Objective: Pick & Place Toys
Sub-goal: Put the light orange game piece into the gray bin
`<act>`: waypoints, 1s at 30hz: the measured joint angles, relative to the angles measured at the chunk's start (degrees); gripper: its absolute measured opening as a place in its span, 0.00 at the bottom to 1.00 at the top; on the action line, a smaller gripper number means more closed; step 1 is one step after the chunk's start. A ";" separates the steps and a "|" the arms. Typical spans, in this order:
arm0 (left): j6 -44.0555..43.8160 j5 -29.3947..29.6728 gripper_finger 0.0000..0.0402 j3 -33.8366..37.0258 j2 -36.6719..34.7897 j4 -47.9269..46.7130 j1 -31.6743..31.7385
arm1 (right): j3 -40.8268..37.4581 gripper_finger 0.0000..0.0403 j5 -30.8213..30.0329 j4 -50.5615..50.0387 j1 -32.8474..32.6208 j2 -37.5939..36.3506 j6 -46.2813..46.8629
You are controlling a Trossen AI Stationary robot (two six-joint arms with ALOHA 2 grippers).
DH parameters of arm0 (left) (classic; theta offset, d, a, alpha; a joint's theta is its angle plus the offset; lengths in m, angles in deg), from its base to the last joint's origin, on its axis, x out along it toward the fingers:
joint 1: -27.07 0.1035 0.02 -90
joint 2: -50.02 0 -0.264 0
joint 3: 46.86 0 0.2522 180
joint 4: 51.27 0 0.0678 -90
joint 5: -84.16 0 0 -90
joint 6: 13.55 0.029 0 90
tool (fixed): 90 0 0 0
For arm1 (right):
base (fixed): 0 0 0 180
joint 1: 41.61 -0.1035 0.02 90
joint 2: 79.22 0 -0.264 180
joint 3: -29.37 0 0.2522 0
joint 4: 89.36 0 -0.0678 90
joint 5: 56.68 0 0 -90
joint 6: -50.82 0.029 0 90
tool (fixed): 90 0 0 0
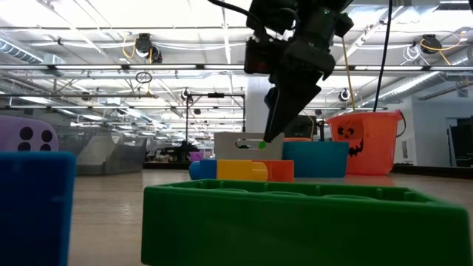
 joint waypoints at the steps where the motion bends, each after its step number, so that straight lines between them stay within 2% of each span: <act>1: 0.00 0.01 0.46 0.00 0.00 0.00 0.00 | 0.00 0.68 1.06 0.17 0.35 0.00 0.01; 5: -0.02 0.01 0.46 0.00 0.00 0.00 0.00 | 0.00 0.77 4.14 0.51 1.32 0.36 -0.76; 11: -0.04 0.52 0.46 0.00 -0.01 0.02 0.00 | 0.03 0.88 4.17 1.89 1.41 1.70 -4.19; 30: -0.20 1.54 0.46 -0.04 0.00 0.26 0.02 | 0.02 0.89 1.76 3.58 4.03 4.94 -7.44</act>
